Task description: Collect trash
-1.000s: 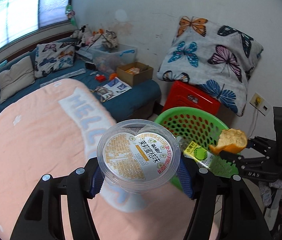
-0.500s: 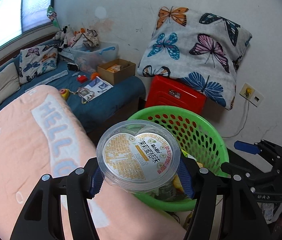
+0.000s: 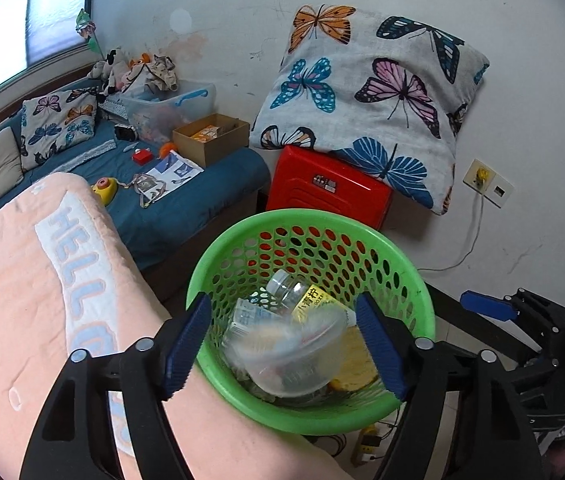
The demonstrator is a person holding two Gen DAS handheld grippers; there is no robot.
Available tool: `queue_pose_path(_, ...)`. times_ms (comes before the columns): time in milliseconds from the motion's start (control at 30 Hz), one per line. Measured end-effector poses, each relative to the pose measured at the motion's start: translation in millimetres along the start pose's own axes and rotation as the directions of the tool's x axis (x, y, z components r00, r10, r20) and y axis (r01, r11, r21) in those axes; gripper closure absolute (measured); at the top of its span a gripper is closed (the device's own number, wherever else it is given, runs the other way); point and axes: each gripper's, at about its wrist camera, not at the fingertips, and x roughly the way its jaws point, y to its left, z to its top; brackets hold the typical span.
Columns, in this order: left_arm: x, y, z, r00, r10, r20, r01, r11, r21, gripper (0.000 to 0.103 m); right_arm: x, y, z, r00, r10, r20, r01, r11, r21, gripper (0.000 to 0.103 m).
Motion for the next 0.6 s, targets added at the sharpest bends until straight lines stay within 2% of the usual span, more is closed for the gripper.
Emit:
queue_pose_path(300, -17.0, 9.4, -7.3, 0.999, 0.031, 0.021, -0.030, 0.999, -0.028, 0.013, -4.9, 10.1, -0.3, 1.000, 0.018, 0.016, -0.018, 1.000, -0.003, 0.029)
queue_pose_path(600, -56.2, 41.0, -29.4, 0.992, 0.115, 0.053, -0.111, 0.990, -0.082, 0.011, -10.7, 35.1, 4.0, 0.998, 0.046, 0.030, -0.046, 0.999, -0.013, 0.024)
